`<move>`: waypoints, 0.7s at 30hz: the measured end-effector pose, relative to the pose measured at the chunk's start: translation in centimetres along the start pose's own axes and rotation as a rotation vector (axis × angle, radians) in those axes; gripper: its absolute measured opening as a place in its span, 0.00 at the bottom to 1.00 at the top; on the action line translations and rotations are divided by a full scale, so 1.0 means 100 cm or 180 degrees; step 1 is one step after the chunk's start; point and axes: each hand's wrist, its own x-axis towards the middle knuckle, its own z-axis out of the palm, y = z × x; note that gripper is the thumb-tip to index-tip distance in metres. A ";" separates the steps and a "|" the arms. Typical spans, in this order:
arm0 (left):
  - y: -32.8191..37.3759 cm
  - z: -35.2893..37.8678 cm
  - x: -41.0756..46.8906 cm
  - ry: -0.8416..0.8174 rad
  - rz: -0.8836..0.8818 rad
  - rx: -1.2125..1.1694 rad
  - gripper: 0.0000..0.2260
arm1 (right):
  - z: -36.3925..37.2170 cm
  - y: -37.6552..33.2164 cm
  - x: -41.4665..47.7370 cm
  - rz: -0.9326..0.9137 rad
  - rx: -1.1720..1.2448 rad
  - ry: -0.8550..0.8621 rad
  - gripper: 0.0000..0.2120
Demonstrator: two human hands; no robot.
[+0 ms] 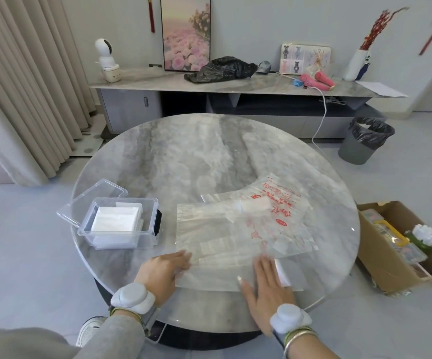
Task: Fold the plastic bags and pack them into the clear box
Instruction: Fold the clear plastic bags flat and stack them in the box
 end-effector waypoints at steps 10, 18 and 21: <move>-0.002 -0.009 -0.007 0.0266 0.0122 0.0028 0.24 | -0.035 -0.024 0.050 -0.0277 -0.0016 0.0376 0.36; -0.008 -0.008 -0.012 0.0404 0.0217 0.0144 0.20 | -0.032 -0.037 0.118 -0.0707 -0.0319 -0.0134 0.29; -0.007 -0.009 -0.011 0.0378 0.0147 0.0146 0.21 | -0.040 -0.017 0.140 -0.0265 -0.0480 -0.0240 0.33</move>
